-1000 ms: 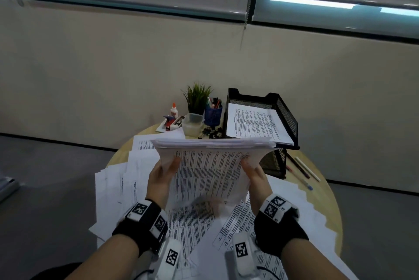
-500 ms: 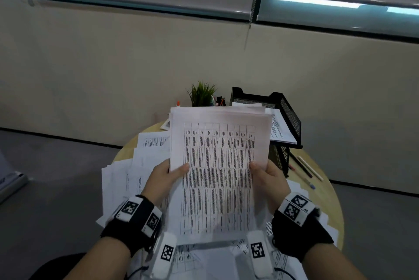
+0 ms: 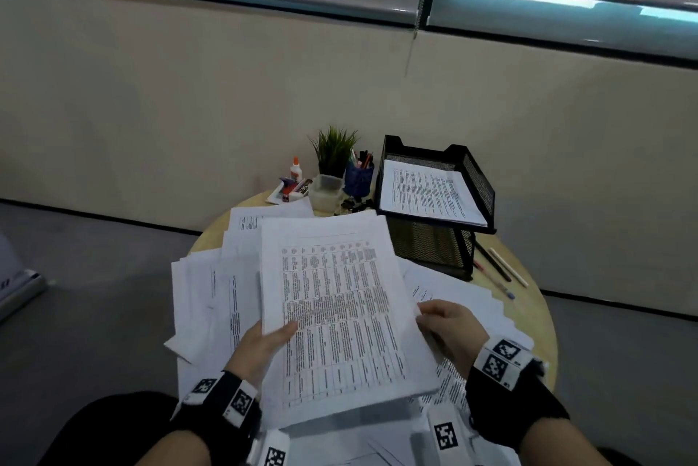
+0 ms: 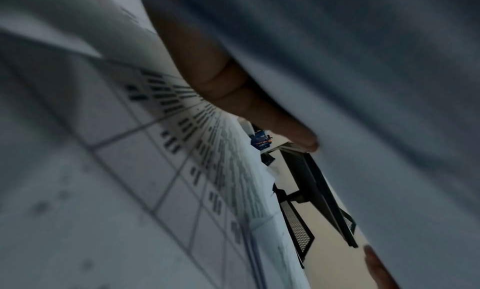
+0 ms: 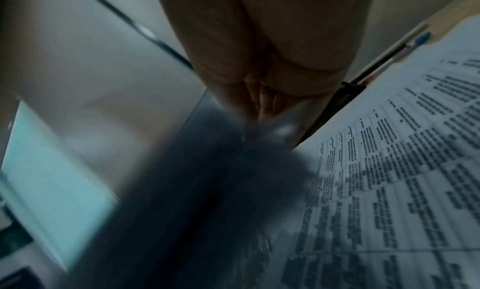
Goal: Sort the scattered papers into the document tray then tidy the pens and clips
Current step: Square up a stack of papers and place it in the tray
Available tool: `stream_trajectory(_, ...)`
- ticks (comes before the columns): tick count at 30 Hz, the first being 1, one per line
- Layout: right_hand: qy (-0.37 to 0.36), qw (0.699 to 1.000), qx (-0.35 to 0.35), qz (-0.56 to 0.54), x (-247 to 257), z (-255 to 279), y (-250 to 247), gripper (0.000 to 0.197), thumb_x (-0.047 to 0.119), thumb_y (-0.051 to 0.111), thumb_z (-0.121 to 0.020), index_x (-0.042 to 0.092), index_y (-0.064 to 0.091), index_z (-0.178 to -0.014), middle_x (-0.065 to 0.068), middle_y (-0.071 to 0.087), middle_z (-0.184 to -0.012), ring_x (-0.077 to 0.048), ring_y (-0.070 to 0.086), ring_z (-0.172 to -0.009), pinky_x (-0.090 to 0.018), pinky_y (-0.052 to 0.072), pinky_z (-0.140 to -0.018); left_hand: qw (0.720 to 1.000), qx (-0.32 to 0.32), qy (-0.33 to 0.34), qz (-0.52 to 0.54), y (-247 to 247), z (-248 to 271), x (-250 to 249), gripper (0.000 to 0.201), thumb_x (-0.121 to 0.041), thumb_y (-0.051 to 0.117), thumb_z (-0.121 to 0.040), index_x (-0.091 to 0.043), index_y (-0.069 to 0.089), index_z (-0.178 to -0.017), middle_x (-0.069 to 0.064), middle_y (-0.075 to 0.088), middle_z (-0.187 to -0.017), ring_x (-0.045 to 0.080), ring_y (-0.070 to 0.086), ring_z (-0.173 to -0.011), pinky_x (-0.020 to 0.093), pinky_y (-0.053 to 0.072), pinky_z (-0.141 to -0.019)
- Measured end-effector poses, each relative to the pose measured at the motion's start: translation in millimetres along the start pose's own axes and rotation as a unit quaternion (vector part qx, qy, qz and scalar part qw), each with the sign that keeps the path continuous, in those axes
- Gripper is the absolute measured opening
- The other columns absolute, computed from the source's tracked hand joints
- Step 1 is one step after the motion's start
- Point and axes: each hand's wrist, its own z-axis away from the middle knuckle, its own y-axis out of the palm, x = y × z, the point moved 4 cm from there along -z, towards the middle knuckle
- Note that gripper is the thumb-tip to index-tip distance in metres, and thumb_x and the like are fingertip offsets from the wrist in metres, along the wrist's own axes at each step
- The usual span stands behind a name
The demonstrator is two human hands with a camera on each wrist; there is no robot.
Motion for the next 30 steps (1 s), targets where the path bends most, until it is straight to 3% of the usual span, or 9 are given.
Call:
stream_trajectory(2, 0.013, 1.0, 0.001, 0.014, -3.6, 3.9, 1.2, 0.005, 0.0, 0.06, -0.086, -0.003, 0.064, -0.086, -0.015, 0.063, -0.075, -0.023, 0.059, -0.061, -0.022, 0.048, -0.046, 1.0, -0.004, -0.008, 0.019, -2.0, -0.3, 2.4, 0.063, -0.029, 0.076, -0.074, -0.005, 0.052, -0.128, -0.005, 0.066, -0.099, 0.018, 0.058, -0.105, 0.029, 0.038, -0.094)
stream_trajectory(4, 0.007, 0.999, -0.021, 0.044, -1.3, 4.8, 1.2, 0.01, 0.004, 0.064, -0.085, 0.006, 0.063, -0.076, -0.012, 0.061, -0.074, -0.022, 0.059, -0.061, -0.024, 0.049, -0.045, 1.0, -0.013, -0.019, 0.008, -2.7, 0.2, 4.8, 0.051, -0.018, 0.066, -0.085, -0.003, 0.049, -0.131, -0.001, 0.061, -0.107, 0.02, 0.054, -0.109, 0.027, 0.035, -0.094)
stream_trajectory(9, -0.062, 0.972, -0.089, 0.209, 18.3, 9.7, 1.7, 0.022, 0.011, 0.066, -0.081, 0.02, 0.064, -0.061, -0.002, 0.064, -0.069, -0.025, 0.063, -0.081, -0.038, 0.058, -0.072, 0.999, -0.004, -0.03, 0.036, -7.6, 1.6, 6.6, 0.059, -0.023, 0.065, -0.083, -0.006, 0.046, -0.136, 0.01, 0.058, -0.128, 0.024, 0.053, -0.114, 0.039, 0.035, -0.107)
stream_trajectory(13, -0.098, 0.964, -0.104, 0.225, 39.9, 19.5, 4.7, 0.023, 0.015, 0.064, -0.081, 0.022, 0.065, -0.06, -0.001, 0.066, -0.067, -0.026, 0.065, -0.076, -0.041, 0.058, -0.073, 0.997, -0.001, -0.032, 0.065, -9.2, 1.3, 6.7, 0.086, -0.047, 0.086, -0.05, -0.013, 0.057, -0.123, 0.009, 0.067, -0.115, 0.026, 0.062, -0.108, 0.047, 0.042, -0.101)
stream_trajectory(17, -0.147, 0.95, -0.122, 0.248, 67.7, 31.8, 8.8, 0.015, 0.017, 0.061, -0.084, 0.019, 0.071, -0.072, 0.001, 0.068, -0.069, -0.018, 0.063, -0.069, -0.029, 0.054, -0.069, 0.994, -0.004, -0.039, 0.103, -6.5, 0.8, 6.2, 0.044, -0.03, 0.063, -0.083, -0.014, 0.058, -0.123, 0.009, 0.07, -0.109, 0.025, 0.065, -0.102, 0.039, 0.051, -0.085)
stream_trajectory(21, -0.177, 0.942, -0.144, 0.248, 93.6, 40.3, 5.7, 0.016, 0.015, 0.057, -0.086, 0.016, 0.073, -0.08, -0.001, 0.068, -0.072, -0.015, 0.057, -0.062, -0.028, 0.049, -0.061, 0.992, -0.012, -0.052, 0.116, -10.8, -1.9, 5.8, 0.045, -0.035, 0.058, -0.086, -0.015, 0.057, -0.126, 0.013, 0.067, -0.116, 0.031, 0.062, -0.109, 0.049, 0.047, -0.095)
stream_trajectory(24, -0.192, 0.932, -0.164, 0.259, 109.8, 43.6, -4.0, 0.016, 0.017, 0.057, -0.089, 0.018, 0.071, -0.082, 0.002, 0.068, -0.077, -0.016, 0.062, -0.074, -0.032, 0.053, -0.069, 0.991, -0.025, -0.058, 0.118, -15.6, -3.9, 6.2, 0.039, -0.03, 0.055, -0.09, -0.013, 0.057, -0.126, 0.018, 0.066, -0.117, 0.035, 0.062, -0.108, 0.052, 0.047, -0.093)
stream_trajectory(28, -0.184, 0.937, -0.184, 0.233, 119.7, 39.8, -27.4, 0.017, 0.012, 0.055, -0.089, 0.015, 0.072, -0.083, -0.001, 0.068, -0.079, -0.02, 0.067, -0.075, -0.038, 0.059, -0.07, 0.994, -0.084, -0.017, 0.064, -27.6, -7.5, 3.2, 0.035, -0.022, 0.055, -0.092, -0.01, 0.056, -0.125, 0.014, 0.064, -0.118, 0.027, 0.062, -0.103, 0.039, 0.045, -0.094)
stream_trajectory(30, -0.181, 0.935, -0.197, 0.233, 122.1, 37.7, -39.5, 0.017, 0.01, 0.056, -0.088, 0.013, 0.073, -0.083, -0.003, 0.068, -0.078, -0.024, 0.068, -0.074, -0.04, 0.06, -0.07, 0.993, -0.107, -0.009, 0.04, -31.5, -7.8, 3.0, 0.037, -0.022, 0.057, -0.092, -0.009, 0.055, -0.127, 0.012, 0.063, -0.119, 0.027, 0.06, -0.106, 0.039, 0.042, -0.099)
